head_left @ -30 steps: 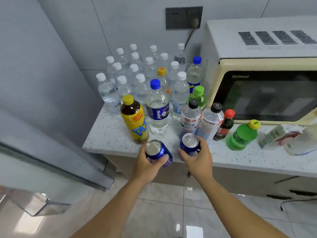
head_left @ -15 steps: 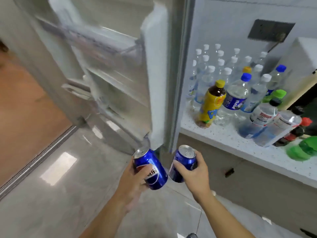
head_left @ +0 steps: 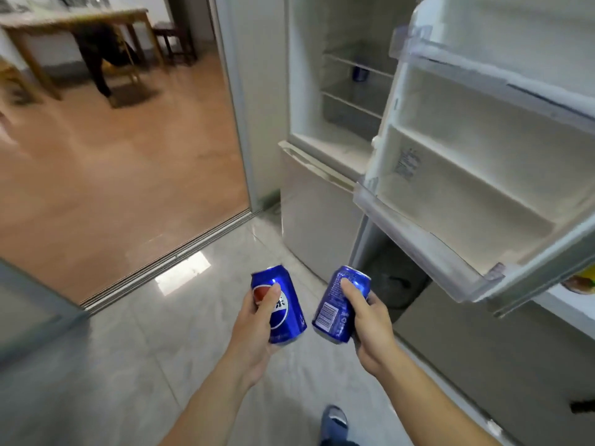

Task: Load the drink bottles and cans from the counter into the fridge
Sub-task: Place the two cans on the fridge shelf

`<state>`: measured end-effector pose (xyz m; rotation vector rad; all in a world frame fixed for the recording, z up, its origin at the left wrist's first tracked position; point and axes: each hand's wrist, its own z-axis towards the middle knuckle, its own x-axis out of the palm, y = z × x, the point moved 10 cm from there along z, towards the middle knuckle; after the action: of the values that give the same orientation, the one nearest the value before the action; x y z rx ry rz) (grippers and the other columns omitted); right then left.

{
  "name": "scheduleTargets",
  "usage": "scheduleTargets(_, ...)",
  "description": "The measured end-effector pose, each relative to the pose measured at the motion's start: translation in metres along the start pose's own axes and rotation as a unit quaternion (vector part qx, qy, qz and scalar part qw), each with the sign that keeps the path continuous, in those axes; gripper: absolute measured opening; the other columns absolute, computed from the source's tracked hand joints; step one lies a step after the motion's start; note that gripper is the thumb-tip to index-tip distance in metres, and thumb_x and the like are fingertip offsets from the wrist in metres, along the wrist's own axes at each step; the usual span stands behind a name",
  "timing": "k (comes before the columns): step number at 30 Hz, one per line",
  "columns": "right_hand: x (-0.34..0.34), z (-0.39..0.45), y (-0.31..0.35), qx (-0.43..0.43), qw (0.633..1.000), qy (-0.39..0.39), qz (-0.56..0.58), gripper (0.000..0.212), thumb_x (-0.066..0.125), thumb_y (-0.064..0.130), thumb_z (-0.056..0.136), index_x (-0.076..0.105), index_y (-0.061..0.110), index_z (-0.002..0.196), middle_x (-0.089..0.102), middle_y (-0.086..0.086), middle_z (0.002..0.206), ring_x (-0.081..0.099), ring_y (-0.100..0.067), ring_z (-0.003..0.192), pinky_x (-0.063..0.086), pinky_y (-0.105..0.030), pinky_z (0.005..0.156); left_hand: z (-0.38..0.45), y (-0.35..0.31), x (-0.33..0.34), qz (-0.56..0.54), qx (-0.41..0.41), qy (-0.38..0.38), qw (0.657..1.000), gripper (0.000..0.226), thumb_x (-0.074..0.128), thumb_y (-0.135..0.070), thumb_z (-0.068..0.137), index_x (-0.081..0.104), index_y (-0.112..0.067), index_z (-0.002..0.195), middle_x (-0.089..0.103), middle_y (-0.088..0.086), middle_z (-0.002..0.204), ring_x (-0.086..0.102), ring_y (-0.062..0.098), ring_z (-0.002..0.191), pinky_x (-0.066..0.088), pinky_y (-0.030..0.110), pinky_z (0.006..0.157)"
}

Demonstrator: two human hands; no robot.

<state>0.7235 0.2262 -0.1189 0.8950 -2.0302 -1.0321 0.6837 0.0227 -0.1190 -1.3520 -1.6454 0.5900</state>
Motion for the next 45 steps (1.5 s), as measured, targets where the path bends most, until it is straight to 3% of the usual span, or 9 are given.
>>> scheduleTargets(4, 0.058, 0.038, 0.007, -0.003, 1.0, 0.009, -0.01, 0.03, 0.079, 0.03, 0.08, 0.068, 0.015, 0.103, 0.077, -0.007, 0.094, 0.075, -0.022, 0.086, 0.059, -0.033, 0.064, 0.035, -0.045, -0.035, 0.0, 0.023, -0.008, 1.0, 0.047, 0.078, -0.029, 0.071, 0.062, -0.025, 0.115, 0.073, 0.005, 0.108, 0.07, 0.031, 0.102, 0.059, 0.052, 0.08)
scheduleTargets(7, 0.099, 0.081, 0.032, -0.038, 0.999, 0.026, -0.03, 0.009, 0.08, 0.028, 0.079, 0.075, 0.028, 0.086, 0.077, 0.002, 0.086, 0.075, -0.015, 0.08, 0.061, -0.033, 0.066, 0.077, -0.091, -0.043, 0.026, 0.045, -0.003, 0.999, 0.062, 0.084, -0.031, 0.055, 0.063, -0.02, 0.112, 0.073, 0.009, 0.105, 0.07, 0.03, 0.097, 0.059, 0.053, 0.079)
scheduleTargets(16, 0.175, 0.221, 0.133, -0.124, 0.991, -0.007, -0.045, 0.046, 0.086, 0.028, 0.073, 0.064, 0.028, 0.113, 0.074, 0.008, 0.102, 0.072, -0.011, 0.092, 0.057, -0.029, 0.076, 0.235, -0.237, 0.007, 0.11, 0.105, 0.056, 0.987, 0.074, 0.091, -0.029, 0.053, 0.062, -0.03, 0.121, 0.073, 0.003, 0.11, 0.07, 0.026, 0.101, 0.058, 0.046, 0.082)
scheduleTargets(23, 0.182, 0.309, 0.197, -0.195, 0.968, -0.108, -0.117, 0.048, 0.09, 0.031, 0.065, 0.064, 0.039, 0.105, 0.072, 0.02, 0.097, 0.068, 0.003, 0.084, 0.051, -0.013, 0.065, 0.355, -0.298, 0.057, 0.202, 0.136, 0.103, 0.965, 0.066, 0.09, -0.021, 0.061, 0.059, -0.034, 0.118, 0.073, -0.01, 0.105, 0.07, 0.009, 0.093, 0.053, 0.028, 0.076)
scheduleTargets(29, 0.183, 0.386, 0.243, -0.222, 0.928, -0.228, -0.195, 0.064, 0.087, 0.041, 0.066, 0.059, 0.033, 0.123, 0.065, 0.015, 0.115, 0.062, -0.01, 0.1, 0.055, -0.036, 0.087, 0.465, -0.338, 0.102, 0.247, 0.132, 0.174, 0.944, 0.067, 0.09, -0.022, 0.062, 0.056, -0.031, 0.119, 0.072, -0.01, 0.105, 0.069, 0.003, 0.089, 0.053, 0.019, 0.069)
scheduleTargets(33, 0.19, 0.433, 0.27, -0.227, 0.915, -0.281, -0.179, 0.056, 0.086, 0.043, 0.064, 0.06, 0.039, 0.114, 0.065, 0.015, 0.111, 0.064, -0.013, 0.093, 0.053, -0.029, 0.077, 0.526, -0.372, 0.126, 0.259, 0.136, 0.194, 0.936, 0.074, 0.093, -0.033, 0.052, 0.056, -0.034, 0.116, 0.071, -0.01, 0.105, 0.07, 0.009, 0.094, 0.057, 0.03, 0.076)
scheduleTargets(38, 0.194, 0.504, 0.311, -0.226, 0.912, -0.317, -0.128, 0.041, 0.086, 0.047, 0.059, 0.063, 0.042, 0.093, 0.066, 0.021, 0.099, 0.063, -0.001, 0.089, 0.049, -0.022, 0.068, 0.585, -0.4, 0.168, 0.279, 0.141, 0.222, 0.924, 0.084, 0.091, -0.042, 0.039, 0.054, -0.038, 0.115, 0.071, -0.013, 0.103, 0.07, 0.005, 0.091, 0.057, 0.025, 0.075)
scheduleTargets(42, 0.193, 0.583, 0.347, -0.218, 0.915, -0.324, -0.105, 0.048, 0.088, 0.043, 0.063, 0.065, 0.031, 0.103, 0.068, 0.017, 0.097, 0.066, -0.008, 0.088, 0.057, -0.031, 0.073, 0.622, -0.404, 0.196, 0.288, 0.127, 0.238, 0.919, 0.083, 0.091, -0.044, 0.04, 0.055, -0.041, 0.115, 0.071, -0.015, 0.101, 0.07, 0.008, 0.093, 0.059, 0.031, 0.079)
scheduleTargets(45, 0.193, 0.635, 0.38, -0.245, 0.902, -0.335, -0.117, 0.047, 0.087, 0.035, 0.067, 0.067, 0.025, 0.108, 0.071, 0.008, 0.098, 0.066, -0.008, 0.083, 0.051, -0.022, 0.068, 0.642, -0.405, 0.212, 0.281, 0.118, 0.236, 0.923, 0.082, 0.09, -0.046, 0.04, 0.054, -0.045, 0.113, 0.071, -0.016, 0.1, 0.069, 0.006, 0.093, 0.058, 0.028, 0.077)
